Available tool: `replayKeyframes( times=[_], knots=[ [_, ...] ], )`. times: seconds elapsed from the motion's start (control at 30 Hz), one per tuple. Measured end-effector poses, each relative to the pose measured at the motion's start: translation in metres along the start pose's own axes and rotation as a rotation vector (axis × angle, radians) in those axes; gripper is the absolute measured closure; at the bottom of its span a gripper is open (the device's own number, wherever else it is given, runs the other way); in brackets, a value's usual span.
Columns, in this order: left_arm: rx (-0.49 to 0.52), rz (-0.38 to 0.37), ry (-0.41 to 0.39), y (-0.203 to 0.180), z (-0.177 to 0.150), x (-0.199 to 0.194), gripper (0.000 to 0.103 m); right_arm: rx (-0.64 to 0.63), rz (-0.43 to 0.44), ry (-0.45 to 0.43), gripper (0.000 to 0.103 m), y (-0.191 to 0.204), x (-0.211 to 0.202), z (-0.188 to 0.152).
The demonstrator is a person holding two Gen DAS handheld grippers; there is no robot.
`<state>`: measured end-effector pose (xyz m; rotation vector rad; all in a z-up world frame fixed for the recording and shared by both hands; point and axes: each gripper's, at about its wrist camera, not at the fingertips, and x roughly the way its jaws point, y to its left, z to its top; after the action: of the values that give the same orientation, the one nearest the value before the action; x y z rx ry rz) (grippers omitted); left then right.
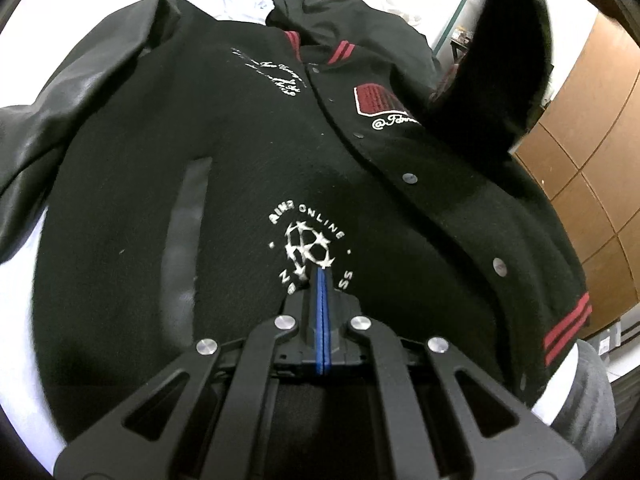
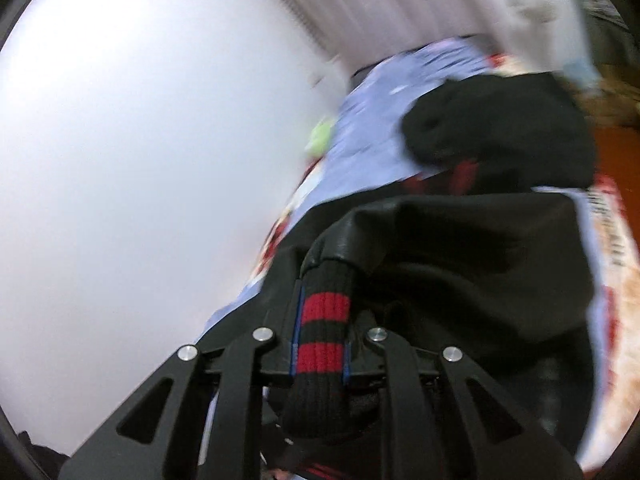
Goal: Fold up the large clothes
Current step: 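Carry the sleeve across the jacket body while the left tool pins the jacket front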
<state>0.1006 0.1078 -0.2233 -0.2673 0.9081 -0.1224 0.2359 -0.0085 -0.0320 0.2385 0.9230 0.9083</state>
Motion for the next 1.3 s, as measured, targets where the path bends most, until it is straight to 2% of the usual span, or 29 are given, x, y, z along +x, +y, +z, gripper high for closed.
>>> replayKeyframes(
  times=[0.17,0.27,0.33,0.4,0.43,0.47,0.57,0.63,0.7,0.8,0.83,0.9,0.97,1.0,1.03,1.13,1.17,1.27,1.3],
  knots=[
    [-0.016,0.006,-0.021,0.013,-0.008,-0.019,0.102,-0.064,0.113,0.1,0.088,0.05,0.1,-0.004],
    [-0.03,0.008,-0.027,0.02,-0.012,-0.029,0.101,-0.045,0.184,0.17,0.088,0.05,0.152,-0.015],
    [-0.034,0.003,-0.02,0.021,-0.012,-0.034,0.101,-0.011,0.159,0.239,0.088,0.028,0.185,-0.03],
    [-0.019,0.014,-0.032,0.019,-0.012,-0.042,0.102,0.028,0.069,0.324,0.088,-0.004,0.211,-0.061],
    [-0.014,0.019,-0.039,0.018,-0.011,-0.045,0.102,0.053,0.057,0.338,0.087,-0.015,0.217,-0.073],
    [-0.014,0.024,-0.054,0.018,-0.009,-0.05,0.102,0.105,0.097,0.324,0.086,-0.033,0.216,-0.087],
    [-0.038,0.011,-0.089,0.022,-0.004,-0.064,0.102,0.253,0.201,0.246,0.072,-0.072,0.194,-0.108],
    [-0.035,0.009,-0.103,0.02,0.0,-0.069,0.102,0.318,0.244,0.21,0.038,-0.086,0.173,-0.115],
    [-0.019,0.011,-0.105,0.014,0.005,-0.069,0.102,0.337,0.294,0.155,0.036,-0.094,0.141,-0.123],
    [0.045,-0.002,-0.119,-0.005,0.02,-0.075,0.102,0.327,0.296,0.083,0.036,-0.103,0.092,-0.134],
    [0.057,-0.009,-0.12,-0.01,0.025,-0.075,0.102,0.317,0.276,0.061,0.036,-0.109,0.08,-0.132],
    [0.068,-0.03,-0.12,-0.025,0.043,-0.073,0.102,0.266,0.131,0.007,0.037,-0.12,0.05,-0.128],
    [0.074,-0.041,-0.119,-0.036,0.062,-0.065,0.102,0.211,-0.006,-0.02,0.05,-0.13,0.029,-0.125],
    [0.087,-0.037,-0.116,-0.04,0.069,-0.061,0.102,0.191,-0.055,-0.021,0.066,-0.138,0.026,-0.116],
    [0.116,-0.038,-0.114,-0.051,0.081,-0.054,0.102,0.175,-0.112,-0.027,0.067,-0.147,0.021,-0.111],
    [0.183,-0.048,-0.097,-0.078,0.108,-0.022,0.102,0.068,-0.309,-0.078,0.07,-0.16,0.027,-0.085],
    [0.189,-0.034,-0.087,-0.081,0.113,-0.01,0.102,0.029,-0.38,-0.088,0.07,-0.165,0.03,-0.074],
    [0.172,0.039,-0.055,-0.081,0.113,0.03,0.102,-0.041,-0.493,-0.108,0.078,-0.195,0.045,-0.053],
    [0.167,0.055,-0.049,-0.077,0.109,0.037,0.102,-0.078,-0.565,-0.097,0.084,-0.203,0.054,-0.045]
  ],
)
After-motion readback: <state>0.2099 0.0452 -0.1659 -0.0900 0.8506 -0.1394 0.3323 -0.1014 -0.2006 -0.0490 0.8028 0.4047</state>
